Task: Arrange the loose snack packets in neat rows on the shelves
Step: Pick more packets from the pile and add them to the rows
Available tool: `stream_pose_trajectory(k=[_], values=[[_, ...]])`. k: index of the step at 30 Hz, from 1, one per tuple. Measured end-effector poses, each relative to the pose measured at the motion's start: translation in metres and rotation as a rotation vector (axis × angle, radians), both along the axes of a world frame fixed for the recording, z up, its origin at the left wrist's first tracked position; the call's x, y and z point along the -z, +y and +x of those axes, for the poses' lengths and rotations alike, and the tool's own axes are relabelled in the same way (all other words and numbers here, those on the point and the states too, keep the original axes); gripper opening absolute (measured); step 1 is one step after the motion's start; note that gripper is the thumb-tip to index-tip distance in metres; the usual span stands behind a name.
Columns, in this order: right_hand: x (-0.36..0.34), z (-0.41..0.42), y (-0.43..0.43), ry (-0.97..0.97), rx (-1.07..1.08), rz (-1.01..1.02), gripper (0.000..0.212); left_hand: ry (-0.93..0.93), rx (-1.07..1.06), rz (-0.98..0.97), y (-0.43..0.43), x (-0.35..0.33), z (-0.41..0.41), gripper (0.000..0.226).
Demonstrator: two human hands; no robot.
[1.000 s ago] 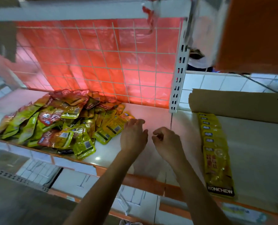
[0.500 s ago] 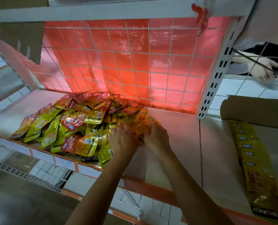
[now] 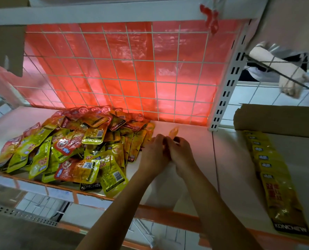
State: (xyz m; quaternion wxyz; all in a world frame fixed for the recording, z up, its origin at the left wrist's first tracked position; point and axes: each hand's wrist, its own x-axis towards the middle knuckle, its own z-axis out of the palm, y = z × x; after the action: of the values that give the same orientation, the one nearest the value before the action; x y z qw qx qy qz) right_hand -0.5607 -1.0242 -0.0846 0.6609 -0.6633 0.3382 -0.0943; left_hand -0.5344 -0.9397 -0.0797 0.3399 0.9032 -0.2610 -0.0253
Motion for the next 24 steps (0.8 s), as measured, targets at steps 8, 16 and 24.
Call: stream_pose_trajectory(k=[8,16,24], values=[[-0.001,-0.031,-0.052,-0.187,0.243,0.059,0.022,0.24,0.211,-0.204,-0.037,0.002,-0.011,0.035],[-0.012,-0.073,-0.109,-0.165,0.42,-0.173,0.025,0.462,0.339,-0.296,-0.082,0.0,-0.031,0.035],[-0.017,-0.107,-0.166,-0.112,0.643,-0.339,0.021,0.563,0.2,-0.468,-0.125,0.016,-0.047,0.038]])
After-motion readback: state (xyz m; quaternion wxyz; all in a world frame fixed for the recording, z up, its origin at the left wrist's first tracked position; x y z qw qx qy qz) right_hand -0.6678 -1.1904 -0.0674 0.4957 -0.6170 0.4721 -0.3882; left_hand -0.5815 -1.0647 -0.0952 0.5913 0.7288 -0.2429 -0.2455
